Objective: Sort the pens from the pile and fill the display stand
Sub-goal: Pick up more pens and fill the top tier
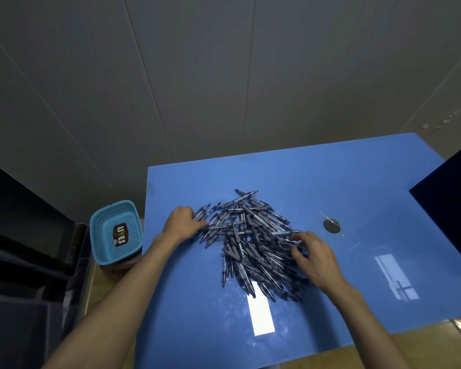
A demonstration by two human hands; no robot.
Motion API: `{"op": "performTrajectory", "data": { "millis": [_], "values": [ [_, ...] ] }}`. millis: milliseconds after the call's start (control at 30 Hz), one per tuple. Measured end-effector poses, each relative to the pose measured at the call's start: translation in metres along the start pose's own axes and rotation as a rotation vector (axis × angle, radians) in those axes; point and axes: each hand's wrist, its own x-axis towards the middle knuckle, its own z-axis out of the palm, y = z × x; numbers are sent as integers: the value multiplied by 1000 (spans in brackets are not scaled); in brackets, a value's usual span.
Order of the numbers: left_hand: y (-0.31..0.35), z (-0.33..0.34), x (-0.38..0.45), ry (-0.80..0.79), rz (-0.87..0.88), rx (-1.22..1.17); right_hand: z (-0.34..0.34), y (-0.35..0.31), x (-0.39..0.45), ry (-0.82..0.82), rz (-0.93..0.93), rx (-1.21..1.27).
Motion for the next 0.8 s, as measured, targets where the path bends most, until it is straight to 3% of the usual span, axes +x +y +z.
{"op": "performTrajectory", "data": {
  "millis": [300,533,800],
  "values": [
    [36,2,7,-50,-95,73,-5,18,-15,13,40,3],
    [46,-6,4,-90,-55,220,-8,26,-22,20,48,9],
    [25,-12,-6,-129,-58,290,-5,19,-18,16,34,14]
  ]
}}
